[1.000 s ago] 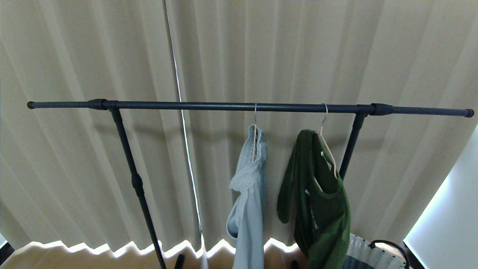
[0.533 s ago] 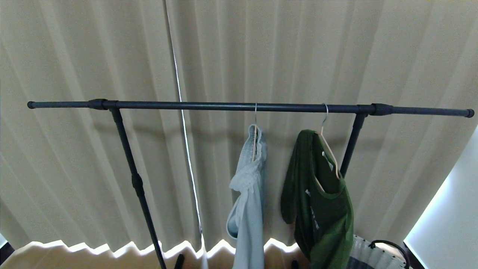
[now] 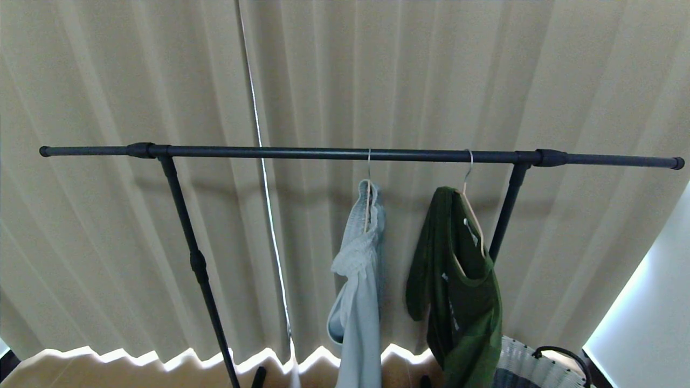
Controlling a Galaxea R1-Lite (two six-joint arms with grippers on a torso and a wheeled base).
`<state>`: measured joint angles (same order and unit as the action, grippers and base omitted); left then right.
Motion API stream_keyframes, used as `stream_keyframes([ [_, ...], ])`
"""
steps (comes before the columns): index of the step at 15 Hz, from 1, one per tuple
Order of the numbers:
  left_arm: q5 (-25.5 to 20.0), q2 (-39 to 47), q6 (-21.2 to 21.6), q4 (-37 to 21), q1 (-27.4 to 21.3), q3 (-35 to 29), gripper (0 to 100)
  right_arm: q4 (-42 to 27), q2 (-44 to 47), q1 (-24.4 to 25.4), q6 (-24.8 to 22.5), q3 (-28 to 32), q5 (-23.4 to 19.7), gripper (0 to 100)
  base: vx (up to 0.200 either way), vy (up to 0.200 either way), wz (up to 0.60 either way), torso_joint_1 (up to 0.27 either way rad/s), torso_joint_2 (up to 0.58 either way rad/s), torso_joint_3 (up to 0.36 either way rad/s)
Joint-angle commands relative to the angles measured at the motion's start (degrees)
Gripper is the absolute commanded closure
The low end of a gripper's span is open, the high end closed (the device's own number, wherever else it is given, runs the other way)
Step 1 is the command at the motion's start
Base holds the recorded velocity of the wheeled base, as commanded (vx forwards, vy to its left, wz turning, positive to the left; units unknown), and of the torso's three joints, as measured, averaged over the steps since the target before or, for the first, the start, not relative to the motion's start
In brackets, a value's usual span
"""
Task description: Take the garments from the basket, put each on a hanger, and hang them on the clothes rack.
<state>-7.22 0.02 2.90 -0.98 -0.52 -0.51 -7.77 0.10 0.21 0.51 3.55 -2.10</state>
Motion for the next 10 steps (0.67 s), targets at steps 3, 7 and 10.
stream_keyframes([
  [3,0.01,-0.02,0.0,0.01,0.0,-0.02,0,-0.06,-0.1,-0.03,0.37,0.06,0.08,0,0.0,0.0,0.0,0.0,0.0,0.0],
  [7,0.01,-0.02,0.0,0.01,0.0,-0.02,0,-0.06,-0.1,-0.03,0.72,0.06,0.34,0,0.0,0.0,0.0,0.0,0.0,0.0],
  [10,0.01,-0.02,0.0,0.01,0.0,-0.02,0,0.03,-0.1,-0.03,0.72,0.06,0.34,0,0.0,0.0,0.0,0.0,0.0,0.0],
])
